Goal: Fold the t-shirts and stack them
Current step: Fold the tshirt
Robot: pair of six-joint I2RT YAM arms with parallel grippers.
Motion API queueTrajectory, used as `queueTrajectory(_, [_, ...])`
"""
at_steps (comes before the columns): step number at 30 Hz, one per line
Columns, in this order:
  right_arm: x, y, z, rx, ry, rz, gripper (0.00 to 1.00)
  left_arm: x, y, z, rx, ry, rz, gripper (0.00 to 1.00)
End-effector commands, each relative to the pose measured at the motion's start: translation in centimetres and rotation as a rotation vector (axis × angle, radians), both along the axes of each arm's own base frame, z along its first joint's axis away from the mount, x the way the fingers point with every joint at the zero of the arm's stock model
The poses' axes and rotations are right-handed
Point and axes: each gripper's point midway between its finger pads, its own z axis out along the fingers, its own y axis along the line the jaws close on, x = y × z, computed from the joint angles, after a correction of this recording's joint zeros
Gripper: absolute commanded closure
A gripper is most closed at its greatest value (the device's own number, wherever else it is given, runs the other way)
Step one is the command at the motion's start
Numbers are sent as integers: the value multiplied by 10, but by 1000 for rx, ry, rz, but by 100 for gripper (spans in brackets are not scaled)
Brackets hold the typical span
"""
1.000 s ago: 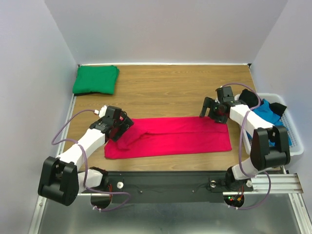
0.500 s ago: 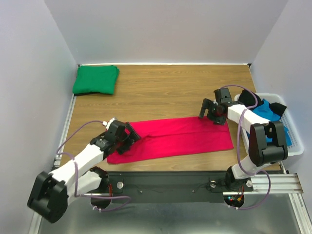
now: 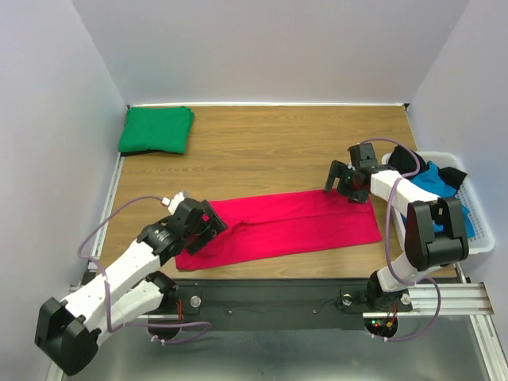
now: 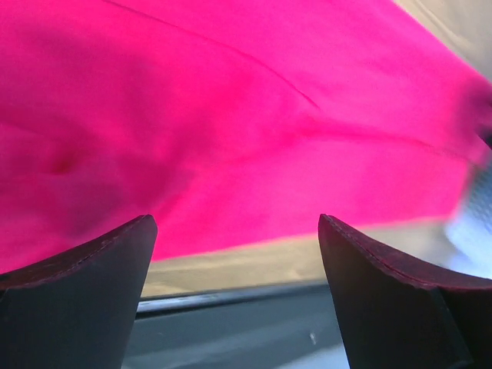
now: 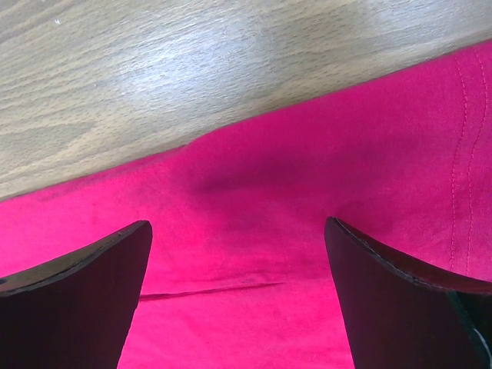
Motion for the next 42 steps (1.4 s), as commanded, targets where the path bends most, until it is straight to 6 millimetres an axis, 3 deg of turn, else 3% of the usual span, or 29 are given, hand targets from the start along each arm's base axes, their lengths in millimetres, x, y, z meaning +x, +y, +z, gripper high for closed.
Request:
queueTrajectory(1, [3, -2, 0, -14, -28, -1, 0, 28, 57, 6, 287, -12, 272, 2])
queueTrajectory(2, [3, -2, 0, -14, -28, -1, 0, 27, 65, 4, 330, 12, 299, 2])
queueTrajectory(3, [2, -3, 0, -18, -29, 4, 0, 36, 65, 14, 338, -6, 325, 2])
queueTrajectory(6, [0, -3, 0, -19, -27, 4, 0, 52, 64, 13, 364, -22, 347, 2])
queueTrajectory(8, [-1, -3, -1, -20, -26, 5, 0, 59, 66, 7, 384, -24, 348, 2])
queueTrajectory(12, [-2, -4, 0, -21, -29, 6, 0, 67, 88, -17, 433, 30, 421, 1])
queueTrajectory(14, [-2, -3, 2, -20, -34, 10, 0, 71, 89, -26, 455, 50, 373, 2])
queueTrajectory(19, [-2, -3, 3, -19, -38, 8, 0, 79, 45, -28, 279, 15, 172, 2])
queueTrajectory(23, [-2, -3, 2, -18, -33, 2, 0, 70, 28, -23, 183, -36, 82, 2])
queueTrajectory(29, [-4, -4, 0, -19, -29, 2, 0, 43, 50, -45, 250, 35, 121, 2])
queueTrajectory(38, [-2, -7, 3, -37, -41, -14, 0, 40, 10, -15, 68, -68, -63, 1])
queueTrajectory(42, [-2, -8, 3, -40, -41, -15, 0, 30, -1, -15, 11, -74, -132, 1])
